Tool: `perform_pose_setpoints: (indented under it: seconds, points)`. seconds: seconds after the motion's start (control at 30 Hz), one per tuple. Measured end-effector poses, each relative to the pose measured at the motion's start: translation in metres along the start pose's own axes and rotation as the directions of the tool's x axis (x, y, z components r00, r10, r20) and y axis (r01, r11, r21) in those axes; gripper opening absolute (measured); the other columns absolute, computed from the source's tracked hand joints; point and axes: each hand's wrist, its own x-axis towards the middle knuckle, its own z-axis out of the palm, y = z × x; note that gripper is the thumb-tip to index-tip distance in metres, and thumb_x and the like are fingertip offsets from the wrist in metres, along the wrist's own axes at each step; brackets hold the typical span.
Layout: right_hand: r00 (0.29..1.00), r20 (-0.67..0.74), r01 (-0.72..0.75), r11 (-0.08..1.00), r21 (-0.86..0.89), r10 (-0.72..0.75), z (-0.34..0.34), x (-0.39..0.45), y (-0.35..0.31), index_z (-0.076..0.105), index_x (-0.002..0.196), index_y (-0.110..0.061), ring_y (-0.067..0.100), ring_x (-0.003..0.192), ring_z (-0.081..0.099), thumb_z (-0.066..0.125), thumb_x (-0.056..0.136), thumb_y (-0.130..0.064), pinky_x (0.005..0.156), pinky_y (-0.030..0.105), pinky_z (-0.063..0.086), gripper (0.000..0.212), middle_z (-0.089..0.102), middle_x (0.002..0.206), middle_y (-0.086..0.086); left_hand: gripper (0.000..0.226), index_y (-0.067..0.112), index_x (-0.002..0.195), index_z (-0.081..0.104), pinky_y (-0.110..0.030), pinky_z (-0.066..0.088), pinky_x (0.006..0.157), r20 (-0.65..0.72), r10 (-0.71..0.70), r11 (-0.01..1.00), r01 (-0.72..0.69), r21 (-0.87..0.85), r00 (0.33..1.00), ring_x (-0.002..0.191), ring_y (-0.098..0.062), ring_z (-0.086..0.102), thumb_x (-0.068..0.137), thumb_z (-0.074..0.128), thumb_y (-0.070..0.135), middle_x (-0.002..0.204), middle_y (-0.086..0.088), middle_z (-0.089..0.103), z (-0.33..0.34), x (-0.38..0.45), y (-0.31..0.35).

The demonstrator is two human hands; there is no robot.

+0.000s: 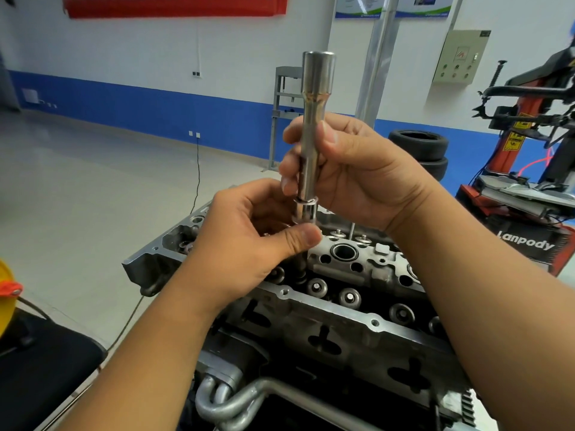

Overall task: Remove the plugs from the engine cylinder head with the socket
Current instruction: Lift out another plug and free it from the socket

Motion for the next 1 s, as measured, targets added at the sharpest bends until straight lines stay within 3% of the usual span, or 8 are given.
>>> perform_pose_setpoints:
  seconds: [0.07, 0.17, 0.33, 0.5, 0.67, 0.8, 0.9, 1.0]
  points:
    - [1.0, -0.016, 0.004, 1.0, -0.01, -0.004, 0.0, 0.0, 0.0, 0.064, 0.099, -0.009, 0.027, 0.076, 0.072, 0.089, 0.071, -0.037, 0.077, 0.036, 0.058, 0.047, 0.076, 0.087, 0.01, 0.036, 0.032, 0.099, 0.074, -0.037, 0.064, 0.079, -0.021, 0.011, 0.999, -0.011, 0.03, 1.0, 0.086, -0.02, 0.078, 0.068, 0.091, 0.039, 0.092, 0.001, 0.08, -0.001, 0.001, -0.001]
    - [1.0, -0.008, 0.015, 1.0, -0.007, -0.015, 0.001, 0.0, -0.001, 0.062, 0.098, -0.007, 0.027, 0.075, 0.072, 0.088, 0.074, -0.035, 0.075, 0.036, 0.058, 0.045, 0.076, 0.087, 0.01, 0.021, 0.036, 0.113, 0.073, -0.023, 0.057, 0.063, 0.14, -0.014, 0.999, 0.018, -0.027, 0.99, 0.09, -0.024, 0.077, 0.092, 0.074, 0.035, 0.103, 0.0, 0.08, -0.005, 0.002, 0.002]
    - [1.0, 0.013, -0.001, 1.0, 0.001, 0.001, 0.0, -0.001, -0.001, 0.07, 0.101, -0.009, 0.028, 0.081, 0.072, 0.079, 0.083, -0.035, 0.08, 0.038, 0.056, 0.032, 0.076, 0.094, 0.011, 0.028, 0.022, 0.123, 0.068, -0.023, 0.053, 0.054, 0.199, -0.042, 0.991, 0.066, -0.114, 0.979, 0.093, -0.026, 0.079, 0.097, 0.062, 0.016, 0.106, -0.009, 0.079, -0.01, 0.001, 0.004]
    - [0.999, 0.029, -0.019, 1.0, 0.002, 0.019, 0.0, 0.0, -0.001, 0.077, 0.102, -0.011, 0.028, 0.085, 0.074, 0.085, 0.076, -0.04, 0.084, 0.038, 0.057, 0.039, 0.078, 0.093, 0.011, 0.036, 0.017, 0.101, 0.074, -0.036, 0.065, 0.083, 0.029, -0.017, 0.997, 0.019, -0.081, 0.999, 0.088, -0.019, 0.077, 0.07, 0.092, 0.02, 0.093, -0.005, 0.08, -0.005, 0.001, -0.001]
    - [1.0, -0.001, 0.0, 0.999, -0.037, 0.0, 0.001, -0.002, -0.002, 0.058, 0.1, -0.009, 0.028, 0.078, 0.074, 0.085, 0.075, -0.04, 0.078, 0.04, 0.055, 0.048, 0.077, 0.089, 0.012, 0.028, 0.027, 0.11, 0.074, -0.024, 0.059, 0.064, 0.141, -0.062, 0.991, 0.078, -0.112, 0.988, 0.092, -0.024, 0.078, 0.084, 0.08, 0.035, 0.103, -0.005, 0.08, -0.009, 0.002, 0.004]
    - [1.0, 0.02, -0.007, 0.999, -0.046, 0.008, 0.0, -0.001, -0.001, 0.06, 0.102, -0.01, 0.029, 0.081, 0.073, 0.081, 0.081, -0.041, 0.082, 0.044, 0.044, 0.043, 0.076, 0.092, 0.011, 0.027, 0.023, 0.12, 0.073, -0.029, 0.057, 0.059, 0.232, -0.054, 0.98, 0.096, -0.172, 0.971, 0.097, -0.031, 0.078, 0.096, 0.064, 0.017, 0.11, -0.009, 0.079, -0.014, 0.0, 0.007]
    - [0.999, 0.047, -0.012, 0.999, -0.029, 0.013, 0.0, 0.0, -0.001, 0.069, 0.104, -0.011, 0.029, 0.086, 0.072, 0.082, 0.081, -0.04, 0.087, 0.043, 0.052, 0.039, 0.076, 0.096, 0.01, 0.025, 0.02, 0.112, 0.072, -0.037, 0.061, 0.067, 0.153, -0.034, 0.988, 0.056, -0.141, 0.988, 0.092, -0.028, 0.079, 0.09, 0.07, 0.01, 0.102, -0.01, 0.08, -0.01, -0.001, 0.005]
    - [0.998, 0.052, -0.021, 1.0, -0.006, 0.021, 0.0, 0.0, -0.002, 0.071, 0.104, -0.012, 0.028, 0.085, 0.074, 0.088, 0.074, -0.04, 0.083, 0.039, 0.057, 0.044, 0.077, 0.091, 0.01, 0.029, 0.013, 0.109, 0.071, -0.028, 0.062, 0.079, 0.121, -0.03, 0.984, 0.05, -0.169, 0.992, 0.091, -0.027, 0.079, 0.081, 0.078, 0.012, 0.099, -0.012, 0.08, -0.008, -0.001, 0.005]
